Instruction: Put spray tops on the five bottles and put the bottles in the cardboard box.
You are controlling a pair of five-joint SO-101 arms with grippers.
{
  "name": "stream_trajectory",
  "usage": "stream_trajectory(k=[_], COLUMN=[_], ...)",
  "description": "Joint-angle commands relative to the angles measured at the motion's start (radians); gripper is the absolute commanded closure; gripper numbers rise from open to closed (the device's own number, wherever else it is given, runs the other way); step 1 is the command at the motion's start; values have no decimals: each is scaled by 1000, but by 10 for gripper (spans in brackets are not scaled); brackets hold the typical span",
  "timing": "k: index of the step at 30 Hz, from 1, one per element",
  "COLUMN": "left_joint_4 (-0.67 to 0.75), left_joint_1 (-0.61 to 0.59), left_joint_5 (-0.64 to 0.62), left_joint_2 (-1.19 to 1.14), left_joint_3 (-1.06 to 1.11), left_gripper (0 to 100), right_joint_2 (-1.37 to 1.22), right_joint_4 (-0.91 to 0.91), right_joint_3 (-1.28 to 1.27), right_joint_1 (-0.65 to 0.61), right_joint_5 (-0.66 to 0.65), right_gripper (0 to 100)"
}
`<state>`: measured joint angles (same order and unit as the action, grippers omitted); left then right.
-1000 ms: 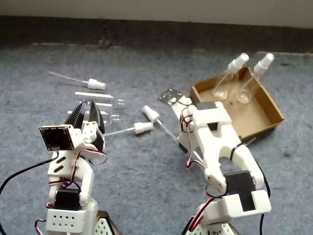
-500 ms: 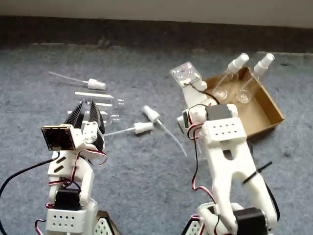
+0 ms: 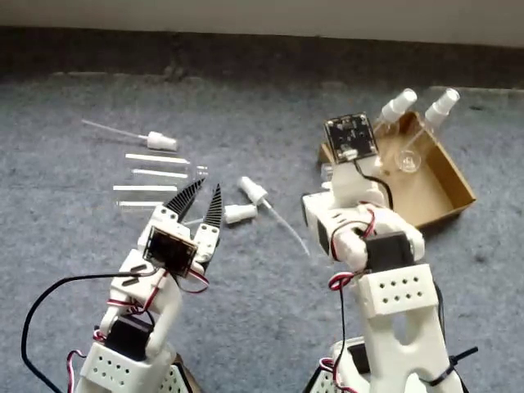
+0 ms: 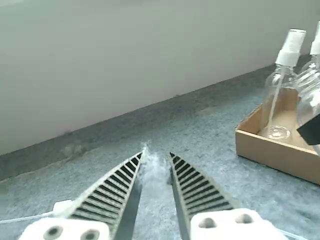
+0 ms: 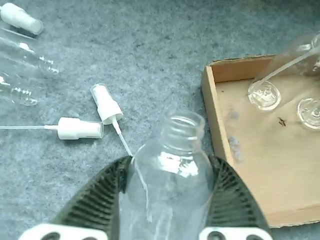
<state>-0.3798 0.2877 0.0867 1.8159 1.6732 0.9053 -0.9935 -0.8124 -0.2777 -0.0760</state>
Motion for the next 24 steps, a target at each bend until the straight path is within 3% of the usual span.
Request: stream_trajectory(k=[1,13,18,24], left_joint_4=[2,-57,-178,-364], left_joint_1=[45,48,157,188], left_joint_5=[8,12,207,304], left_joint_2=[13,13,13,13], left_joint_3=[21,15,-30,-177], left_gripper=[973,969,969,969], right_joint_2=[134,321,326,326], right_joint_4=[119,426,478,506], right_joint_3=[-107,-487,-541,-579], right_joint_1=[-7,-4,-4,-4], right_joint_5=[20,23,26,26], right_gripper=[910,910,910,910])
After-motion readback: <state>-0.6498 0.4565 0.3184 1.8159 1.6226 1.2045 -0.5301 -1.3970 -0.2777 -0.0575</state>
